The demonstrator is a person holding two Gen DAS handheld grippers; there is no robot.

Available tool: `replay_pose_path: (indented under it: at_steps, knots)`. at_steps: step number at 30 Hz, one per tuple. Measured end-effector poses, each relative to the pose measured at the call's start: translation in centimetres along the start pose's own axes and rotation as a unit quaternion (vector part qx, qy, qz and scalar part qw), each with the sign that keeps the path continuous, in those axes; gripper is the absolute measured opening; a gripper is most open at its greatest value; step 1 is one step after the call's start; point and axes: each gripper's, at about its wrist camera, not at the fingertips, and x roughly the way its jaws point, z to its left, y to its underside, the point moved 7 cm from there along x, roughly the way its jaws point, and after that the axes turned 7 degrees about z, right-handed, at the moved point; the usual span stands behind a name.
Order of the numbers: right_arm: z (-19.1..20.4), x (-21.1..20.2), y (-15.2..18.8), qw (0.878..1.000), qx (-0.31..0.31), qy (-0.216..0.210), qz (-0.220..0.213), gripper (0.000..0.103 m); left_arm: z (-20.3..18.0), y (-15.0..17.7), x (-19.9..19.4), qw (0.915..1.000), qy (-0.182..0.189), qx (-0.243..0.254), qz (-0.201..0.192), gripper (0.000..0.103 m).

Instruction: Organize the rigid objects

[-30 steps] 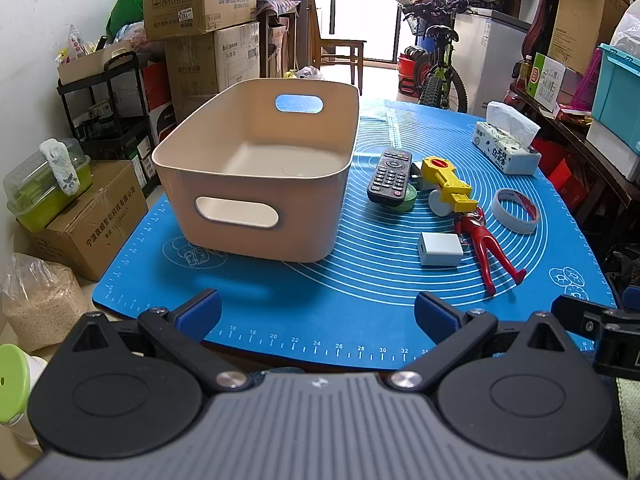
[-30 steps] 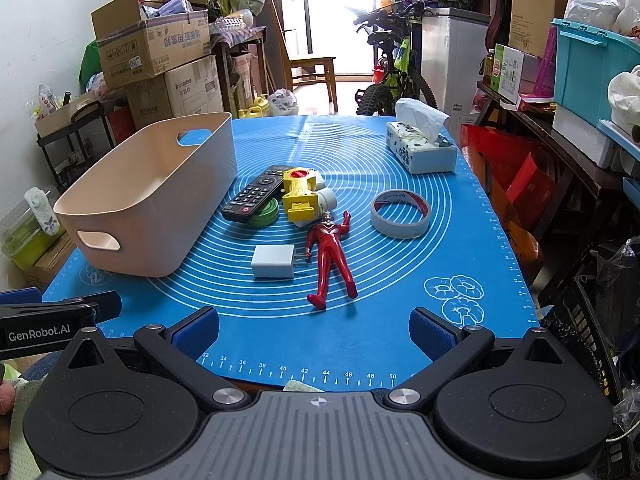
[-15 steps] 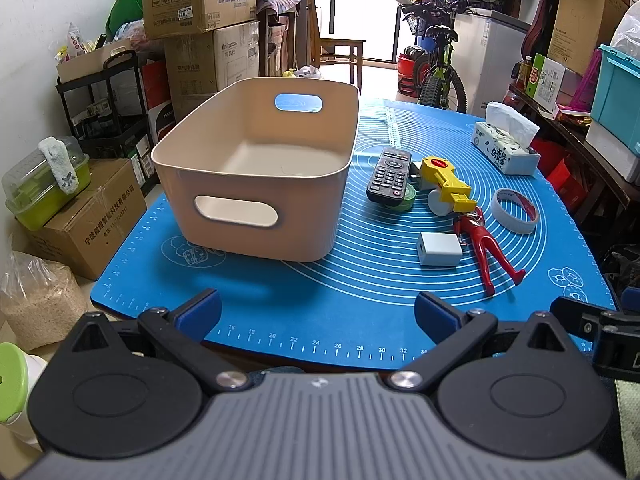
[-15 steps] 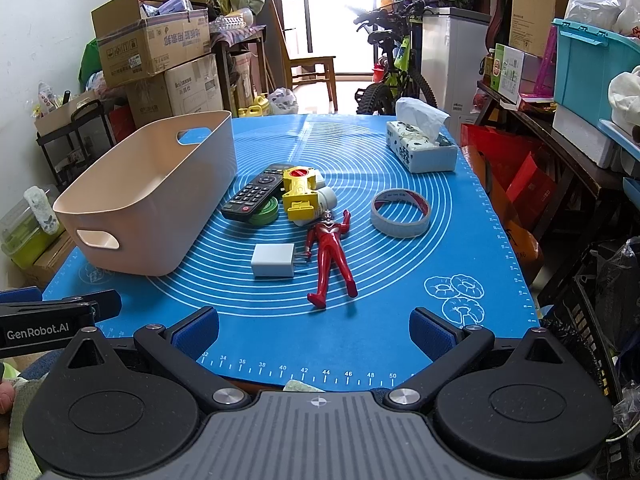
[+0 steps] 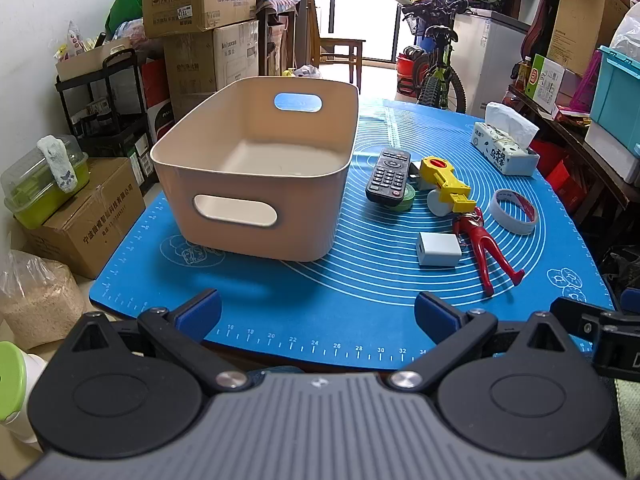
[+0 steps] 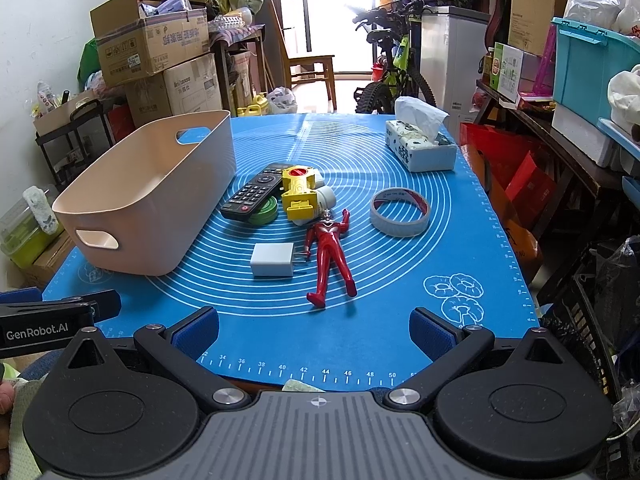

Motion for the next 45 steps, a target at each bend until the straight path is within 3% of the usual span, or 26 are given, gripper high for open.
replay_pose_path:
  at_steps: [12,17,27,39,45]
  knots:
    - [0.1,-1.1,-1.0,1.0,0.007,-0.003,-0.002,0.101,-0.4,-0.7,-1.1,1.0,-0.008,-0.005,0.001,0.101]
    - [0.4,-1.7,-1.9,1.0,0.008,-0.012,-0.005,0.101,0.7,-2.6,-2.4,0.9996,-0.024,-0.015,-0.007,0.101]
    - [1.3,-2.2,-5.8,0.999,-0.017,-0.007,-0.034,0.101,3.7,-8.4,-3.2,0.9978,-0.017,-0.048,-0.042,0.101]
    - [-0.1,5.3,-9.4,0.999,-0.032,0.015,0.002,0.101,11.2,-13.6,4.4,0.9962,-0.052,-0.07,-0.009,0.101]
    - [-3.3,10.8,-10.1,0.999,-0.01,0.035,0.04,0.1,13.3,-14.9,9.3,0.9972,-0.062,-0.029,0.03,0.093]
